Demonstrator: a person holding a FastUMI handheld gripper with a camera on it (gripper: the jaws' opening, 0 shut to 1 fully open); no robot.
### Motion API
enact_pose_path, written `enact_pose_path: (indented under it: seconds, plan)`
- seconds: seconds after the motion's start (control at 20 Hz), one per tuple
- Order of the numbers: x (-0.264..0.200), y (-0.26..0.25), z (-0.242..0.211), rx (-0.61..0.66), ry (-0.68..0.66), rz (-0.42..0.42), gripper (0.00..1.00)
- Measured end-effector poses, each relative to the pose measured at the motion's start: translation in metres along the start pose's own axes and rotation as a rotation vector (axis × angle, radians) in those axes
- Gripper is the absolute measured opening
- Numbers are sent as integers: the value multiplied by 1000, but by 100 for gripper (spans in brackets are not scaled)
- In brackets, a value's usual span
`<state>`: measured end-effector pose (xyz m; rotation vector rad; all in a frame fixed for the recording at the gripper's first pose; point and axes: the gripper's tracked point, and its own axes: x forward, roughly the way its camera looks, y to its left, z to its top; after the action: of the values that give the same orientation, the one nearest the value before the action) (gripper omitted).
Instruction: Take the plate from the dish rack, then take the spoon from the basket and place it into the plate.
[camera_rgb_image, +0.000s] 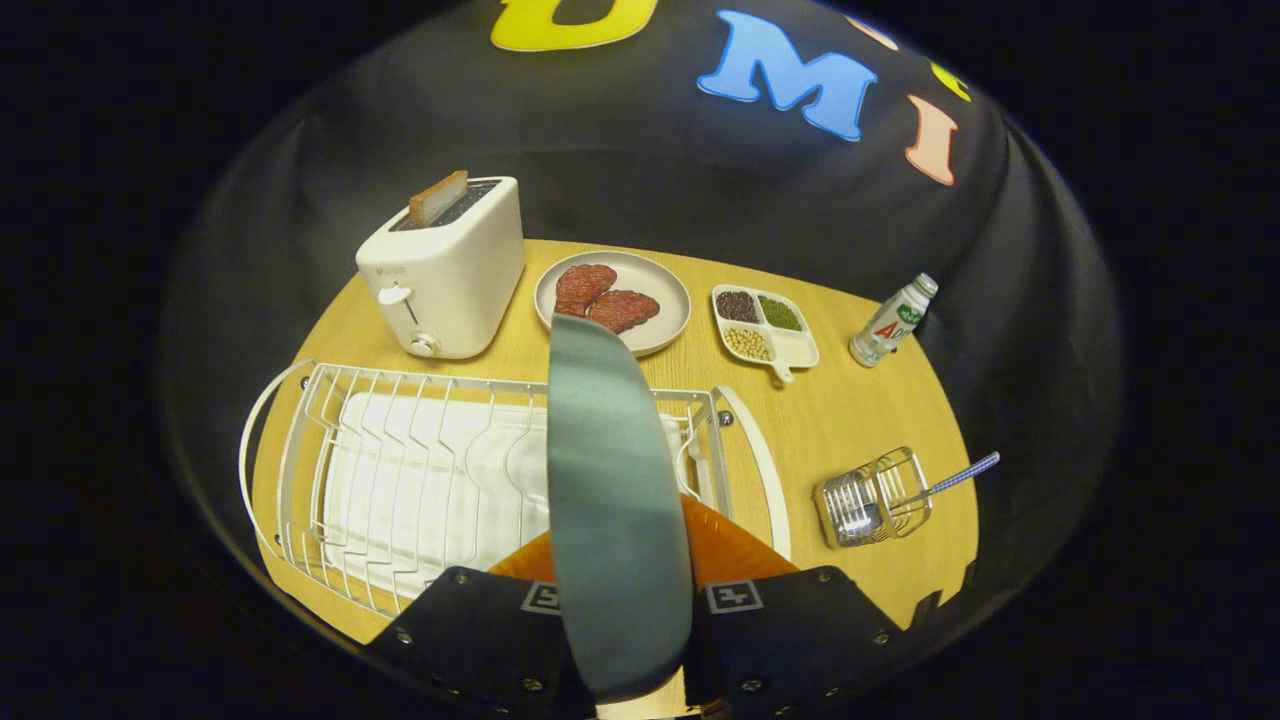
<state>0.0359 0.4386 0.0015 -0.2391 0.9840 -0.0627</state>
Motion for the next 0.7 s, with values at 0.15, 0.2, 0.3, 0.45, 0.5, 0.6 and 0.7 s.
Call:
enact_pose_path:
  seconds: [0.15,0.2,0.3,0.45,0.5,0.6,0.7]
  plan:
    - [-19,1,10,-84,-35,-93,37]
    - [-25,3,9,-95,-39,-103,37]
    - [-42,4,5,-110,-43,-117,37]
    - [-71,-1,-5,-105,-59,-125,37]
    - [-83,-5,-12,-98,-65,-127,37]
    - [-105,-11,-27,-86,-72,-133,37]
    - [-124,-16,-45,-82,-78,-127,37]
